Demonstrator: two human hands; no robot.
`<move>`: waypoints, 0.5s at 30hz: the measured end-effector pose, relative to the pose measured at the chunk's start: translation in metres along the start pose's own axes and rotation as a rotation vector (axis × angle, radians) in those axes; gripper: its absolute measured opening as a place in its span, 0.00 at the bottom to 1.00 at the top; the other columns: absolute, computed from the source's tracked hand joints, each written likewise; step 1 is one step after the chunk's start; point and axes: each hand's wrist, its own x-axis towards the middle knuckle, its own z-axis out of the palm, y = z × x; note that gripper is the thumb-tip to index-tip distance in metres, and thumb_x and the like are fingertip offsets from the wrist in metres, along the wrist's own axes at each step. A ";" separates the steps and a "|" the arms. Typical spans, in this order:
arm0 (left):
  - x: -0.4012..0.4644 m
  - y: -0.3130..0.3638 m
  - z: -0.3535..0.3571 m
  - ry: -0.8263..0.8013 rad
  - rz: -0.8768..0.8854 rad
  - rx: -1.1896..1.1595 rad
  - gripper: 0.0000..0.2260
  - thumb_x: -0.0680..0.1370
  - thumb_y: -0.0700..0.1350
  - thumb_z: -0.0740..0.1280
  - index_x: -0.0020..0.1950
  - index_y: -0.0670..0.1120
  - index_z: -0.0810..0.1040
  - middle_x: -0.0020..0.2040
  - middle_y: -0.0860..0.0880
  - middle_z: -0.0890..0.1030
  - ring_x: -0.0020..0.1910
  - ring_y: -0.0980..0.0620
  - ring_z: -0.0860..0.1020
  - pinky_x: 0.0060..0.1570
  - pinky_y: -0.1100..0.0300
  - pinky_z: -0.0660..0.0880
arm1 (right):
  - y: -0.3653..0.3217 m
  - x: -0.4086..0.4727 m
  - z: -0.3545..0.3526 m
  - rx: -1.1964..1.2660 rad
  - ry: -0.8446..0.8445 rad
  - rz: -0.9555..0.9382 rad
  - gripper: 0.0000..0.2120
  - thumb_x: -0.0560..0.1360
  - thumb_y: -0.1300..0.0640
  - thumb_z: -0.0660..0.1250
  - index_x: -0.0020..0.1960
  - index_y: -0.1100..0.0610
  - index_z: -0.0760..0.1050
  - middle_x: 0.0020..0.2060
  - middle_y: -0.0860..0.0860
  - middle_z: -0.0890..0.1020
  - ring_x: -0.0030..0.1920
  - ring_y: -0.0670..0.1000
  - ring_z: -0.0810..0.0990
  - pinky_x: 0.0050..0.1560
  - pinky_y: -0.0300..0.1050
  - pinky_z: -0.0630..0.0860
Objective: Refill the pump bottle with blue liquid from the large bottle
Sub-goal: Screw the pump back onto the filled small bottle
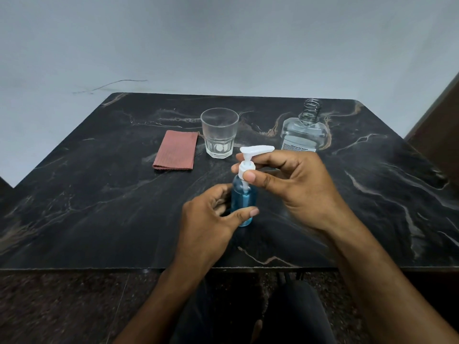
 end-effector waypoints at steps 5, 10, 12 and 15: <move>0.001 -0.003 0.000 0.007 -0.004 0.021 0.22 0.67 0.48 0.82 0.60 0.52 0.84 0.54 0.57 0.87 0.54 0.62 0.85 0.58 0.60 0.82 | 0.005 -0.004 0.011 0.030 0.170 -0.012 0.12 0.65 0.58 0.79 0.48 0.59 0.84 0.43 0.54 0.88 0.45 0.54 0.87 0.49 0.47 0.84; 0.001 -0.003 0.000 0.007 0.010 0.025 0.23 0.67 0.49 0.82 0.61 0.52 0.83 0.55 0.58 0.87 0.55 0.63 0.84 0.58 0.61 0.81 | 0.011 -0.004 0.025 -0.021 0.323 -0.016 0.16 0.61 0.57 0.83 0.44 0.57 0.81 0.41 0.54 0.87 0.44 0.57 0.86 0.47 0.56 0.84; 0.001 -0.003 -0.001 0.002 0.014 0.026 0.24 0.67 0.49 0.82 0.62 0.52 0.83 0.57 0.57 0.86 0.57 0.63 0.84 0.59 0.59 0.81 | 0.012 -0.004 0.026 -0.066 0.337 -0.021 0.17 0.61 0.55 0.84 0.45 0.55 0.80 0.42 0.52 0.86 0.44 0.56 0.85 0.47 0.57 0.83; 0.000 -0.002 -0.001 -0.006 0.021 0.035 0.23 0.68 0.48 0.82 0.62 0.52 0.83 0.58 0.57 0.86 0.58 0.61 0.84 0.60 0.56 0.81 | 0.013 -0.007 0.020 -0.142 0.255 -0.022 0.22 0.62 0.53 0.83 0.53 0.51 0.80 0.48 0.49 0.85 0.51 0.50 0.83 0.52 0.54 0.82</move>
